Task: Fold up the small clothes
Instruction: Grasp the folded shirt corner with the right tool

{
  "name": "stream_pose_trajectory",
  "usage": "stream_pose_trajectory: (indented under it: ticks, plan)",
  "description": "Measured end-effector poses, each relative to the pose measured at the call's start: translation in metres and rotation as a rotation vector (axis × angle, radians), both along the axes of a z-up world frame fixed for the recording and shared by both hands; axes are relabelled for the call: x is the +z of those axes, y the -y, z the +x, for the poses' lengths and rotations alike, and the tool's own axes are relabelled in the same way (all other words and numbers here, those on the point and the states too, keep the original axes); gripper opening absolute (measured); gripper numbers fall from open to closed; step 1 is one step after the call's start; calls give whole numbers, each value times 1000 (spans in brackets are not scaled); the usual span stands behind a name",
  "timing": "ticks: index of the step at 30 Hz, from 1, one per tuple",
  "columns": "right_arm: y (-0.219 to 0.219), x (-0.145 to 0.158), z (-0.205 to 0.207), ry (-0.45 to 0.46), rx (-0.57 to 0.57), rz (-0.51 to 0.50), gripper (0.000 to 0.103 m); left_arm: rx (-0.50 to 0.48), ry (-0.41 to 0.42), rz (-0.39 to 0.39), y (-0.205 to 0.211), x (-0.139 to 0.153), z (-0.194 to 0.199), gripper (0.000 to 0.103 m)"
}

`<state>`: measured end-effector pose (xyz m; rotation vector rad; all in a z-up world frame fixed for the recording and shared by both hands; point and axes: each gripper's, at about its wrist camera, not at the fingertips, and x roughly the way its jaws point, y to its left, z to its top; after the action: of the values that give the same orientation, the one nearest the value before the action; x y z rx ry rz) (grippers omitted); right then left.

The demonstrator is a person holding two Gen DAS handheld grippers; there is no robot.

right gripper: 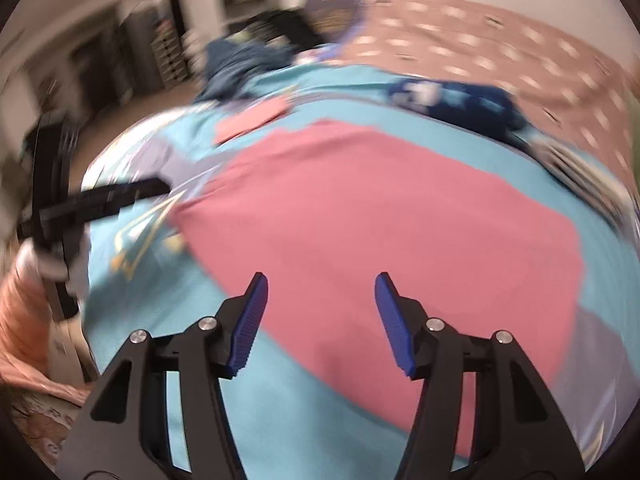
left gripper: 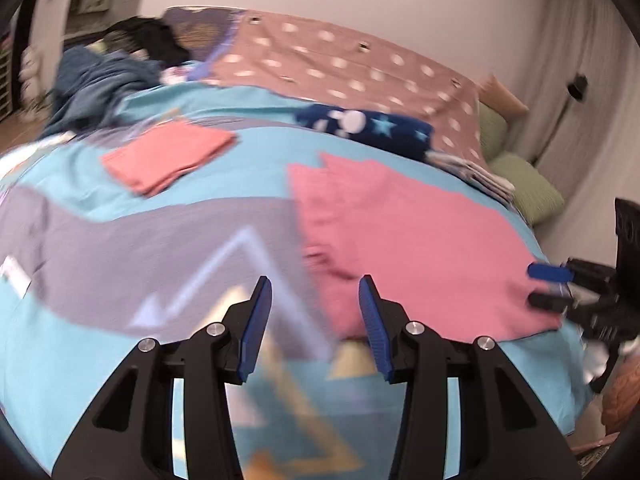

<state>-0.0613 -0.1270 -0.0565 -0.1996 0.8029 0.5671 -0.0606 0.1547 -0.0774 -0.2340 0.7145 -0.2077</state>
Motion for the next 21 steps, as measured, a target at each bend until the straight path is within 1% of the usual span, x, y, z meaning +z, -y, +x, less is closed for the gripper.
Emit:
stream_pose_trajectory:
  ticks: [1,2,3,4,6,9,11,15,17,19,20,21]
  plan:
    - [-23,-4,-4,15,47,-28,57,7,-1,-16,-10,-3,-3,45]
    - [-61,-11,-12,41,129,-73,57,8,-2,-34,-19,-6,-7,45]
    - [-61,-11,-12,41,129,-73,57,3,-4,-49,-25,-9,-8,45]
    - [-75,-13,-14,49,161,-90,57,-5,-7,-67,-31,-13,-15,45]
    - [-105,-21,-16,55,208,-133,57,-43,-16,-101,-36,-20,-9,45]
    - [-127,-27,-12,67,218,-163,57,-100,-17,-114,-33,-26,-8,43]
    - [-141,-31,-11,113,203,-221,57,-109,-18,-111,-29,-27,0,43]
    - [-169,-50,-7,224,177,-421,56,-98,-8,-155,-38,-26,5,43]
    - [-179,-60,-7,270,159,-494,56,-98,-6,-169,-43,-26,8,43]
    - [-193,-69,-9,356,139,-555,55,-95,-11,-183,-46,-27,14,43]
    - [-204,-74,-12,427,139,-600,51,-95,-15,-192,-48,-27,18,43]
    - [-209,-77,-14,460,149,-619,29,-97,-19,-208,-51,-27,23,45]
